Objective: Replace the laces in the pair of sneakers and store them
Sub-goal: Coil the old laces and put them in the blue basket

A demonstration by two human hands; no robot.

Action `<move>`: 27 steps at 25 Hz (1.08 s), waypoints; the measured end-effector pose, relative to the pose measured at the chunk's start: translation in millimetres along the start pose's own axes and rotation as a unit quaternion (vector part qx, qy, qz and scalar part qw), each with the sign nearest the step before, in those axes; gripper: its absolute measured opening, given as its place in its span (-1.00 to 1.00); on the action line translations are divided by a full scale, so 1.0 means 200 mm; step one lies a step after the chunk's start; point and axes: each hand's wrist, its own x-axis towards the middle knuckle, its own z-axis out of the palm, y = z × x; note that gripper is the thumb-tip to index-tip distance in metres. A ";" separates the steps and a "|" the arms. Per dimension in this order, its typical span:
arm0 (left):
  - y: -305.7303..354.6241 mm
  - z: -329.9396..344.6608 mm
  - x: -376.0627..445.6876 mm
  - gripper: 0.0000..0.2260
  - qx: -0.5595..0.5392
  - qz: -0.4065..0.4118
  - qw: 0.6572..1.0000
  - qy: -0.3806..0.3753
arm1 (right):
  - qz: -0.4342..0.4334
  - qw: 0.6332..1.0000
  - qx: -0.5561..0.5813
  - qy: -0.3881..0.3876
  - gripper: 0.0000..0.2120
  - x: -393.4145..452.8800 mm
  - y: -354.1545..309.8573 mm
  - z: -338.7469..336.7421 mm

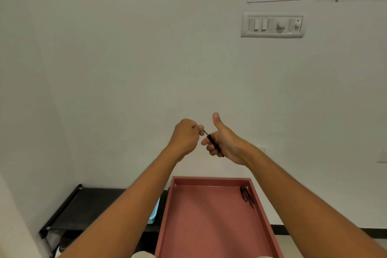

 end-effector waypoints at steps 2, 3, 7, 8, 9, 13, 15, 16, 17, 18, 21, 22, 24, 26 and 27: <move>0.04 0.03 -0.05 -0.72 -0.019 0.026 0.999 0.002 | -0.027 0.996 0.062 0.062 -0.11 0.04 -0.01 0.02; 0.05 0.06 -0.08 -0.71 -0.032 0.037 0.999 0.001 | -0.035 0.987 0.132 0.088 -0.13 0.06 -0.02 0.02; -0.01 0.19 -0.18 -0.73 -0.095 0.041 0.995 0.006 | -0.030 0.843 0.535 0.051 -0.27 0.07 -0.07 -0.04; -0.03 0.20 -0.18 -0.74 -0.115 0.029 0.993 0.006 | -0.032 0.821 0.568 0.040 -0.31 0.07 -0.07 -0.05; -0.06 0.22 -0.18 -0.75 -0.132 0.016 0.991 0.004 | -0.034 0.816 0.576 0.039 -0.33 0.06 -0.07 -0.06; -0.13 0.22 -0.15 -0.81 -0.194 -0.027 0.980 -0.024 | -0.021 0.842 0.540 0.017 -0.35 0.03 -0.05 -0.10; -0.15 0.18 -0.12 -0.89 -0.221 -0.045 0.974 -0.025 | -0.015 0.858 0.513 -0.008 -0.40 0.02 -0.04 -0.12; -0.15 0.16 -0.11 -0.92 -0.239 -0.057 0.969 -0.029 | -0.012 0.866 0.500 -0.019 -0.46 0.01 -0.04 -0.12; -0.15 0.14 -0.10 -0.93 -0.264 -0.075 0.961 -0.041 | -0.010 0.874 0.485 -0.031 -0.55 0.01 -0.04 -0.12; -0.15 0.12 -0.09 -0.93 -0.294 -0.100 0.949 -0.060 | -0.008 0.881 0.472 -0.043 -0.65 0.00 -0.03 -0.12; -0.14 0.07 -0.08 -0.91 -0.399 -0.165 0.893 -0.125 | -0.017 0.892 0.442 -0.090 -0.80 0.00 -0.03 -0.09; -0.15 0.06 -0.07 -0.88 -0.427 -0.177 0.877 -0.133 | -0.022 0.893 0.438 -0.101 -0.80 0.00 -0.02 -0.08; -0.16 0.06 -0.08 -0.82 -0.459 -0.192 0.857 -0.132 | -0.030 0.891 0.436 -0.119 -0.79 0.00 -0.01 -0.08; -0.16 0.05 -0.10 -0.79 -0.466 -0.196 0.854 -0.121 | -0.036 0.890 0.435 -0.131 -0.79 0.01 0.01 -0.08; -0.16 0.06 -0.11 -0.80 -0.464 -0.195 0.857 -0.112 | -0.039 0.892 0.431 -0.134 -0.79 0.01 0.01 -0.07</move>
